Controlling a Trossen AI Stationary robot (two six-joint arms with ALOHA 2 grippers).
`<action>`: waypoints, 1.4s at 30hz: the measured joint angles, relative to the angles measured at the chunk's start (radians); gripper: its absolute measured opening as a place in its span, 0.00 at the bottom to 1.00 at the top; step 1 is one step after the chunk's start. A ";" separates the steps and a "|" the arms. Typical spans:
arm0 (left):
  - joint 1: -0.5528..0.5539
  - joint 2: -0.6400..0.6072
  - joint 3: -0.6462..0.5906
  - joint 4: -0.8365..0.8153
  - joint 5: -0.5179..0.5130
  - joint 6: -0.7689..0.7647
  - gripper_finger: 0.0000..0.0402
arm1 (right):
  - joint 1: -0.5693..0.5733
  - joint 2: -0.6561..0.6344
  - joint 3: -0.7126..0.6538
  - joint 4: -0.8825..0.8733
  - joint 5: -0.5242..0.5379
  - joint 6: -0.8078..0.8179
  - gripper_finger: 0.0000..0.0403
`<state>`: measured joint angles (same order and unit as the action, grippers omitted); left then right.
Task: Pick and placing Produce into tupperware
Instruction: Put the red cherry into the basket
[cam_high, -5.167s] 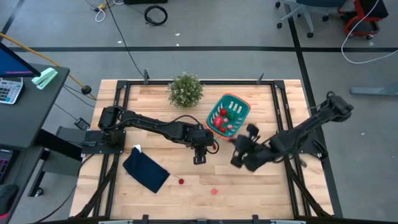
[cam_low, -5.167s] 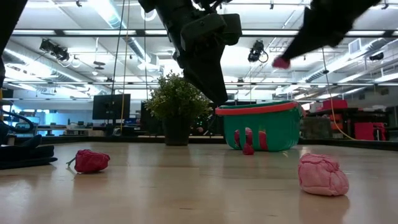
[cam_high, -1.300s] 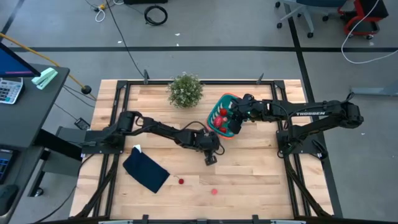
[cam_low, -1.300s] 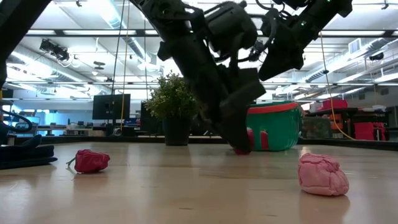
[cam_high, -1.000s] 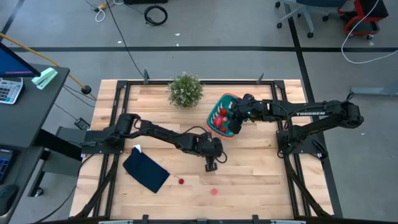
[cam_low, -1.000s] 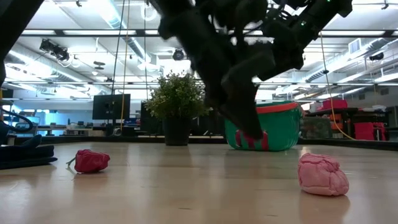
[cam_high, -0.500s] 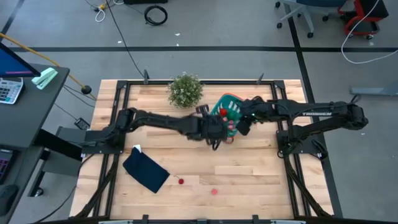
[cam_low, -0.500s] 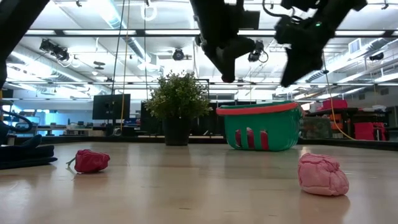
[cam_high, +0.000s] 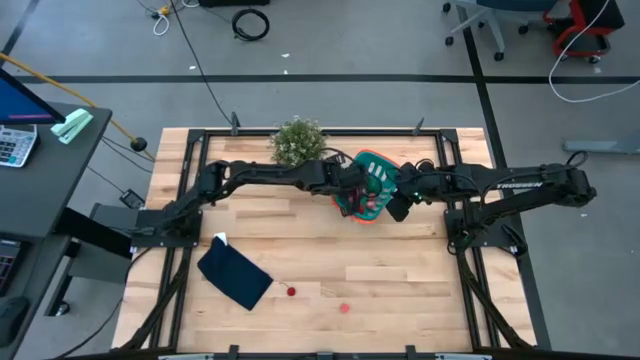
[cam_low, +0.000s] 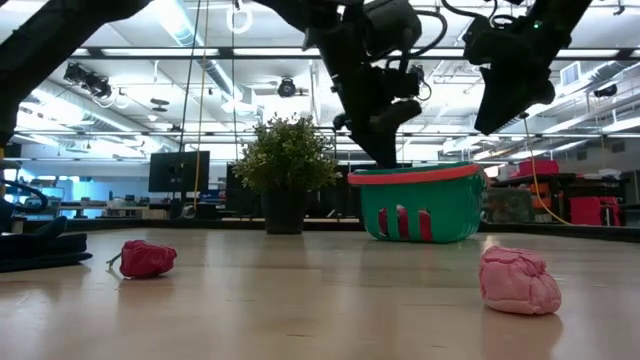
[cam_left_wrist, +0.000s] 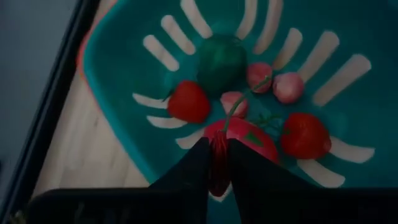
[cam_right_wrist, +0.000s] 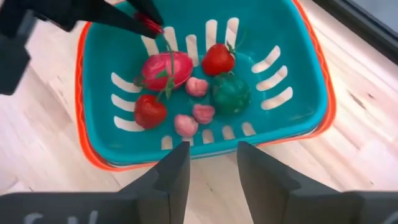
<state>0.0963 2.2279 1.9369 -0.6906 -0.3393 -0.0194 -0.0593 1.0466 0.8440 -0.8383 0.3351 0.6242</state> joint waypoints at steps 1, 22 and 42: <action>-0.001 0.005 0.000 0.001 0.001 0.020 0.17 | 0.002 0.000 0.000 0.002 0.000 -0.009 0.35; -0.116 0.008 0.179 -0.414 0.040 -0.056 0.36 | 0.003 -0.001 0.000 0.005 0.014 -0.024 0.35; -0.542 0.010 0.059 -0.690 0.117 -0.613 0.36 | 0.003 0.000 0.000 0.005 0.012 -0.024 0.35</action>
<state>-0.4453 2.2375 1.9963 -1.3810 -0.2219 -0.6326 -0.0561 1.0466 0.8440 -0.8333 0.3470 0.5999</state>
